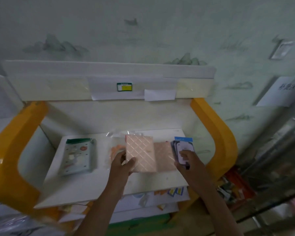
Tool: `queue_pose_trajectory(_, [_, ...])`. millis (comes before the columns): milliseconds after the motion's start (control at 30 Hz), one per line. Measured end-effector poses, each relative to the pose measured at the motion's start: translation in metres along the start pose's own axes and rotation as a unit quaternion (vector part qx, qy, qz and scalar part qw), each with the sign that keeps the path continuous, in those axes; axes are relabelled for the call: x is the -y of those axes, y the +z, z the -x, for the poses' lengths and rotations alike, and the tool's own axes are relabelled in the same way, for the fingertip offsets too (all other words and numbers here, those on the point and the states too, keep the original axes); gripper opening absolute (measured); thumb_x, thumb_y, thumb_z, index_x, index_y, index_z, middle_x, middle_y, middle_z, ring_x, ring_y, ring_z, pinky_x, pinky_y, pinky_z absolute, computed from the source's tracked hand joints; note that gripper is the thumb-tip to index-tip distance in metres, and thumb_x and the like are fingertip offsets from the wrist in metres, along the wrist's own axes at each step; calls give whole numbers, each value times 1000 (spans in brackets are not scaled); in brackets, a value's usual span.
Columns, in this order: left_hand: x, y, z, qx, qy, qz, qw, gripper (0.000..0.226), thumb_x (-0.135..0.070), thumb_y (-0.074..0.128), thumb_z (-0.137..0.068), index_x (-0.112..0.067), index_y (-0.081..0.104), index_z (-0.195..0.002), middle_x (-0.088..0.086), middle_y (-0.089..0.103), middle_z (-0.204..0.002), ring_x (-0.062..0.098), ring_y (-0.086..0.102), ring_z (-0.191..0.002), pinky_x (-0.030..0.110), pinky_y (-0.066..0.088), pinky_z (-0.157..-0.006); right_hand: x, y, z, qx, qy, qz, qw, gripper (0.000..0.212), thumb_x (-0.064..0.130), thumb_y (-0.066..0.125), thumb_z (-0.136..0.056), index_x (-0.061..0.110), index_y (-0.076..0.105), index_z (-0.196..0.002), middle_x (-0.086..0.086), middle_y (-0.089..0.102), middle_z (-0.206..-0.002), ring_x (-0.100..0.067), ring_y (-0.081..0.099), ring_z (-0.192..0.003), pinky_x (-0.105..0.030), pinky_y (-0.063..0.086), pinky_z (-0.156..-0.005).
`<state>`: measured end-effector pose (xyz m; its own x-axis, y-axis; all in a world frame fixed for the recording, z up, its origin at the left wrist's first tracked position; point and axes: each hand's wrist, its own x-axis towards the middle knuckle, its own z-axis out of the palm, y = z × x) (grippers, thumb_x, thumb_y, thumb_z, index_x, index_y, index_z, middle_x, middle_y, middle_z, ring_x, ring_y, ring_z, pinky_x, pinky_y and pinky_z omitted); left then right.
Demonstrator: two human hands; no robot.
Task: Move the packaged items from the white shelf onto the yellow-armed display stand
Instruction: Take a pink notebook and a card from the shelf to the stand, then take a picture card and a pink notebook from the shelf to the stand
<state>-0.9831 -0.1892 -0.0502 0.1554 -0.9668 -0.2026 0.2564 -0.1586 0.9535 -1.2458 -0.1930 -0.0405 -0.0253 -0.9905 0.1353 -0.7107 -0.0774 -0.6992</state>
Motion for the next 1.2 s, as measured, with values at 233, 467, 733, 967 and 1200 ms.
queue_pose_trajectory(233, [43,79,-46,-31,-11,-60,998,46,-1,67,-87,-16,48,-126,9,59,-114,24,61,-98,45,56,-83,-52,-23,-37,20,-10,15,1000,41,46,63,-89,34,49,-125,13,57,-126,-8,56,-115,-37,52,-94])
queue_pose_trajectory(467, [70,107,-68,-55,28,-231,971,55,5,66,-85,-8,39,-131,12,59,-106,12,58,-83,22,48,-68,-69,-22,-58,60,-7,-9,998,43,48,62,-89,34,47,-127,13,55,-129,-6,54,-119,-35,49,-100])
queue_pose_trajectory(733, [74,104,-65,11,74,-461,884,57,-28,61,-94,-6,40,-143,9,51,-131,22,48,-123,19,30,-99,-69,-15,-70,102,-14,-33,994,41,28,67,-91,24,50,-128,7,54,-126,-6,53,-116,-2,41,-83])
queue_pose_trajectory(967, [47,66,-43,-12,118,-396,911,37,-28,66,-91,-23,58,-127,-14,59,-121,4,58,-110,26,50,-98,-39,8,-69,95,-50,-58,993,41,35,70,-87,24,56,-124,19,54,-118,6,53,-105,-22,48,-95])
queue_pose_trajectory(1200, [15,-18,21,-65,163,-325,929,32,-16,70,-88,-27,62,-117,-15,67,-111,4,64,-103,19,51,-89,11,46,-43,120,-103,-60,986,41,40,67,-88,35,51,-125,18,57,-120,6,51,-108,-20,41,-93])
